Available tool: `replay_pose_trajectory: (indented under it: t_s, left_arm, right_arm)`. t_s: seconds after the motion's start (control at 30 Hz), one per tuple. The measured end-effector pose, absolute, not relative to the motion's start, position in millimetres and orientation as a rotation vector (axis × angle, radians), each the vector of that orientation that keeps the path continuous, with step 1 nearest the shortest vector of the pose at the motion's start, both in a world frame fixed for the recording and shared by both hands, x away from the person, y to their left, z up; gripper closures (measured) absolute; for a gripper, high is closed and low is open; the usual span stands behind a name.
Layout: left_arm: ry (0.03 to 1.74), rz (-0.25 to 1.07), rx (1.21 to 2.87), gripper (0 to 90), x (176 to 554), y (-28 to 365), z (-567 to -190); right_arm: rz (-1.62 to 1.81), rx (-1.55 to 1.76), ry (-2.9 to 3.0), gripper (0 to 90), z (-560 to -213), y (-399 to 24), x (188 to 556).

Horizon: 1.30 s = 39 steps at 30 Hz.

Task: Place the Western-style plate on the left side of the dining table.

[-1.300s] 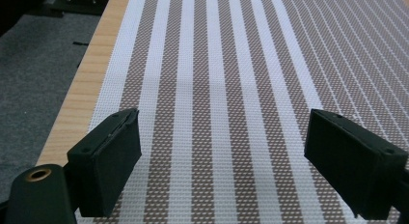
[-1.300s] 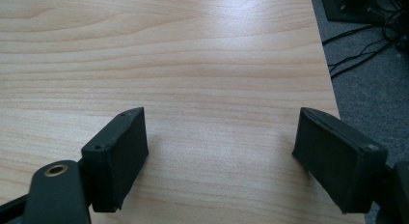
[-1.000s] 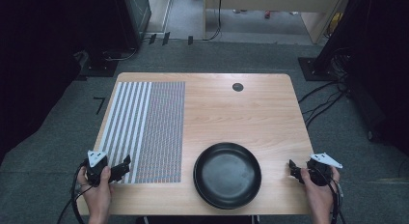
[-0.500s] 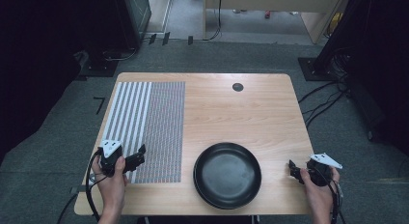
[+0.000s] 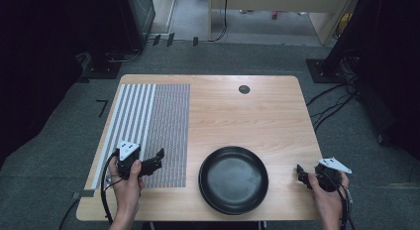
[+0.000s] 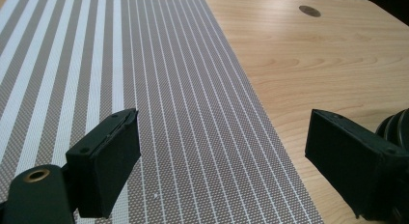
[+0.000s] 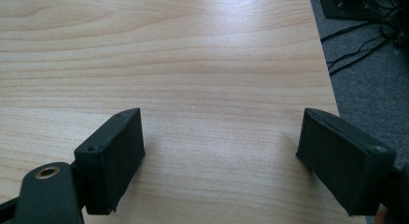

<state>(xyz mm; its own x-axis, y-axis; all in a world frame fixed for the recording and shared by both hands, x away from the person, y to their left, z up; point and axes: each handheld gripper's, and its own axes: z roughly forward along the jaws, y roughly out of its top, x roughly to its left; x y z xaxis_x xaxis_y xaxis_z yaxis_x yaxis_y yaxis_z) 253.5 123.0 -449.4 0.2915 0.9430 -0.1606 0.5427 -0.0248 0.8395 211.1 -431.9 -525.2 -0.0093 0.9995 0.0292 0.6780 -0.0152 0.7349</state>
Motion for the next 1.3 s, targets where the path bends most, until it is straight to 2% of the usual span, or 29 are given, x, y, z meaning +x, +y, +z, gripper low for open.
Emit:
replay_pose_trajectory:
  t_s: [0.5, 0.93, 1.3]
  left_arm:
    - [1.236, 0.519, 1.763, 11.3, 241, 79, -445]
    - [1.190, 0.496, 1.792, 11.0, 234, 59, -447]
    - [1.160, 0.461, 1.819, 11.0, 228, 44, -448]
  right_arm:
    - [0.789, 1.752, 1.732, 15.5, -525, -431, 211]
    - [0.809, 1.769, 1.723, 14.5, -523, -425, 211]
    - [0.941, 1.780, 1.674, 14.5, -501, -408, 205]
